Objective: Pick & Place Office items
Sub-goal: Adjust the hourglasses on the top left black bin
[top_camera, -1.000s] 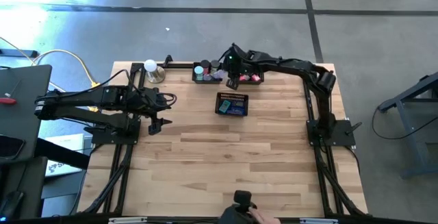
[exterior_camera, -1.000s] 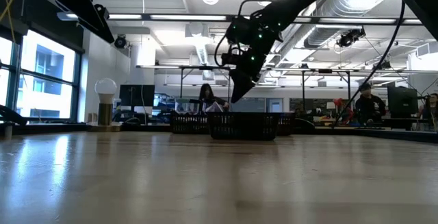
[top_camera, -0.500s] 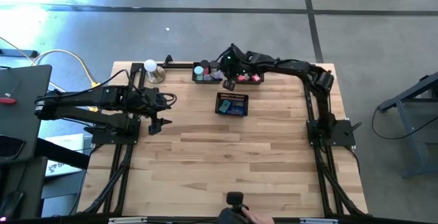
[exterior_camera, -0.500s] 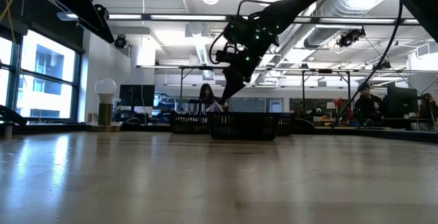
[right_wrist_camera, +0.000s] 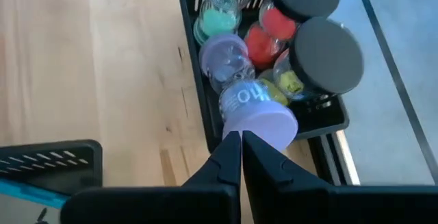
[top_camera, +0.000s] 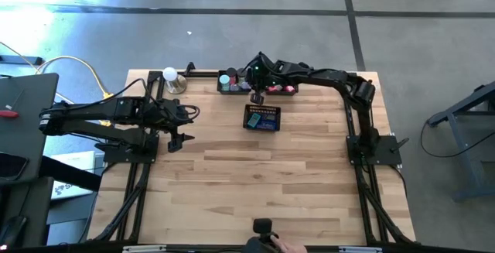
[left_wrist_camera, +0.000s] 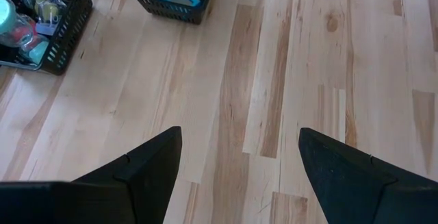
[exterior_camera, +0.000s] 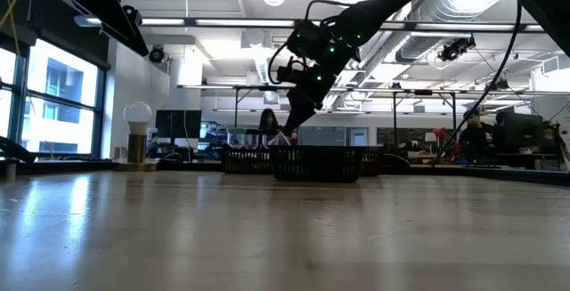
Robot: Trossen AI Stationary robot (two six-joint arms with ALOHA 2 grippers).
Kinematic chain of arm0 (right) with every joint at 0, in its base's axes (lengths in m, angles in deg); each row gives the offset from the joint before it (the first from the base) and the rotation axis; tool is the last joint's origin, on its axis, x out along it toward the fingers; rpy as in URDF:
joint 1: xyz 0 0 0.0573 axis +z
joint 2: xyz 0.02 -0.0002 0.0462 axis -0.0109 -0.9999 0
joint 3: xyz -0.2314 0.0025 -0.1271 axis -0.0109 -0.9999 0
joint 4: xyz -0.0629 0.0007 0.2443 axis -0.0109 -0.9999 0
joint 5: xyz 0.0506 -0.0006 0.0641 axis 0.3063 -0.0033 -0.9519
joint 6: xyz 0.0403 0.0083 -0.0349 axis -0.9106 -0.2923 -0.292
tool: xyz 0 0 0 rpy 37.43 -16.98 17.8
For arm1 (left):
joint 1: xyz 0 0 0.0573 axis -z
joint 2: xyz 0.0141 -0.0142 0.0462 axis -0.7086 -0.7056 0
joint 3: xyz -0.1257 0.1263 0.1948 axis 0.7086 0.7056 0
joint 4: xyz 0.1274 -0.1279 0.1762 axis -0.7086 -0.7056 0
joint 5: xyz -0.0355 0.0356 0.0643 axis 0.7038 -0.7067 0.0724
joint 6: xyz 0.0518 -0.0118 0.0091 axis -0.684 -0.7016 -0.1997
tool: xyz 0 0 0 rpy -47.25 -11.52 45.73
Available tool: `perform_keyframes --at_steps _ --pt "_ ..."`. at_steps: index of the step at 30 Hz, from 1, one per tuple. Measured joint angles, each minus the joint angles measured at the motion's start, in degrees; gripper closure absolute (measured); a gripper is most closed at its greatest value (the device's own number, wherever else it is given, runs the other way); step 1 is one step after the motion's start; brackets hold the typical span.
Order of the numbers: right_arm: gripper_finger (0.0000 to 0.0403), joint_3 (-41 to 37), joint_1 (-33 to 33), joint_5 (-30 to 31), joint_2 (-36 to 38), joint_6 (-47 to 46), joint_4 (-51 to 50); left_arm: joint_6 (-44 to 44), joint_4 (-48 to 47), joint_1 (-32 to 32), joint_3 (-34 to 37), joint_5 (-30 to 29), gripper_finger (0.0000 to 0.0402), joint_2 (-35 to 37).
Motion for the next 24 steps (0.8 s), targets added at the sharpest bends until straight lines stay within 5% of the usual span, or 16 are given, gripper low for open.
perform_keyframes --at_steps 24 --pt "0.0401 0.0 0.7 2.0 -2.5 2.9 5.6 0.0 0.0 0.0 0.0 0.0 0.0115 0.0"
